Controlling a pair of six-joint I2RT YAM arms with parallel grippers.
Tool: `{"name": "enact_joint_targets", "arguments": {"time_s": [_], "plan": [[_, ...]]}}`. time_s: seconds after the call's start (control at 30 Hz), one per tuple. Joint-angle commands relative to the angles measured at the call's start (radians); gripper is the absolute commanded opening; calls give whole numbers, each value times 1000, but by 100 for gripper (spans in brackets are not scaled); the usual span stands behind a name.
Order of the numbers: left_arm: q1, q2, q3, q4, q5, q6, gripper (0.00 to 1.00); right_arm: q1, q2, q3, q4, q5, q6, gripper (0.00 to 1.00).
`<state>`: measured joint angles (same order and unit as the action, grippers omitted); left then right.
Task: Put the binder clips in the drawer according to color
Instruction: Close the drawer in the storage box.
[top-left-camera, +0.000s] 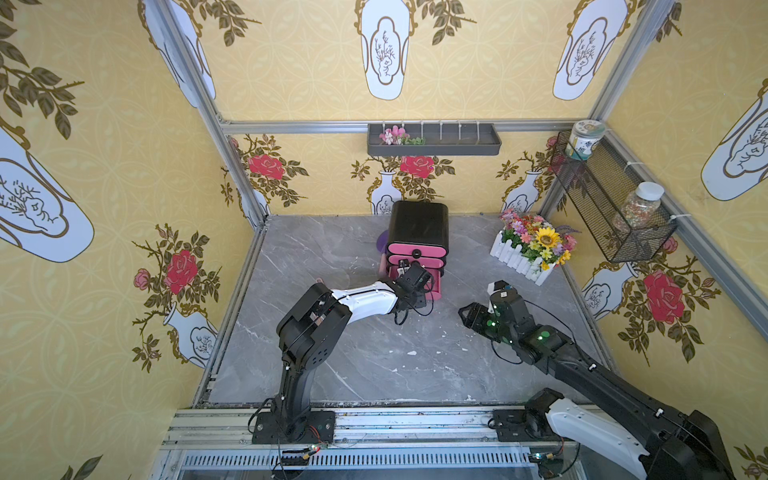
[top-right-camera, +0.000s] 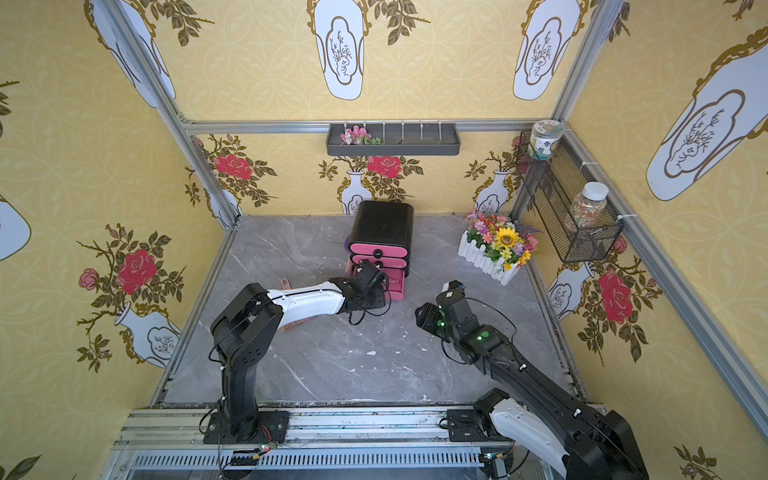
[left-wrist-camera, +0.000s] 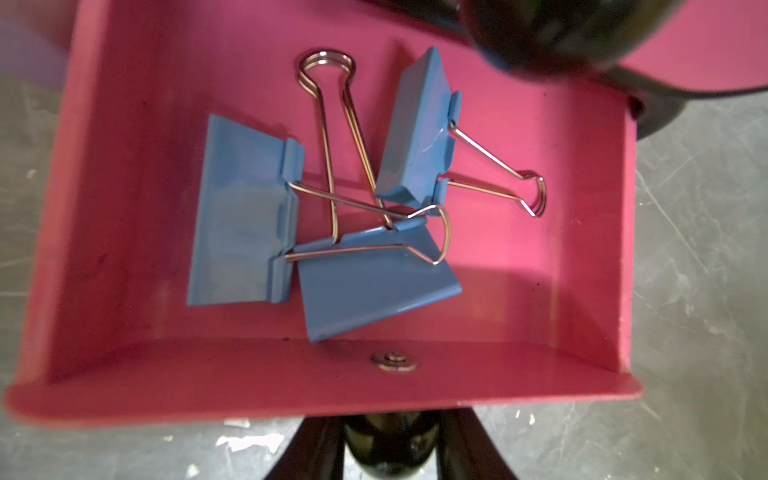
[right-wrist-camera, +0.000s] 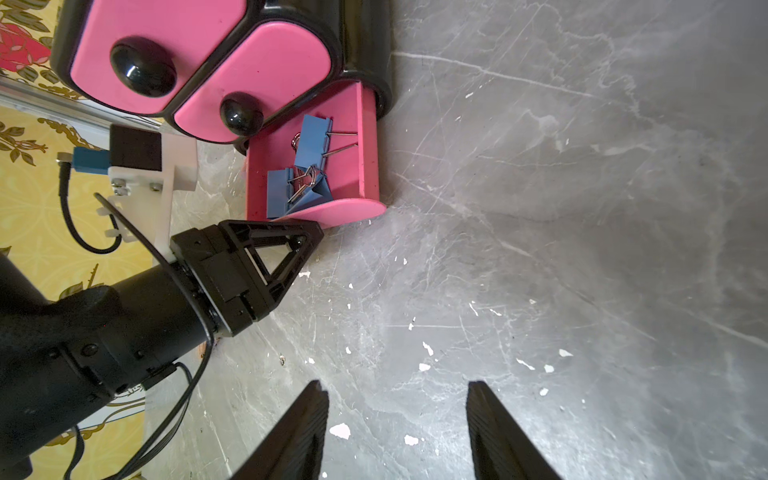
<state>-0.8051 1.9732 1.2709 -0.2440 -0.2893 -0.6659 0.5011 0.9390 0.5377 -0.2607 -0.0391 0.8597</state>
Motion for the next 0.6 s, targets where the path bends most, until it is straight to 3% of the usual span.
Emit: {"name": "enact_joint_targets", "arguments": {"time_s": [0.0,0.57], "plan": [[6,-4,-9,24,-27,-22,31,-2,7,-5,30,-7,-13,58],[48,57,76,15,-62,32,35,-27,20,-13,44,-35,-21,58]]}}
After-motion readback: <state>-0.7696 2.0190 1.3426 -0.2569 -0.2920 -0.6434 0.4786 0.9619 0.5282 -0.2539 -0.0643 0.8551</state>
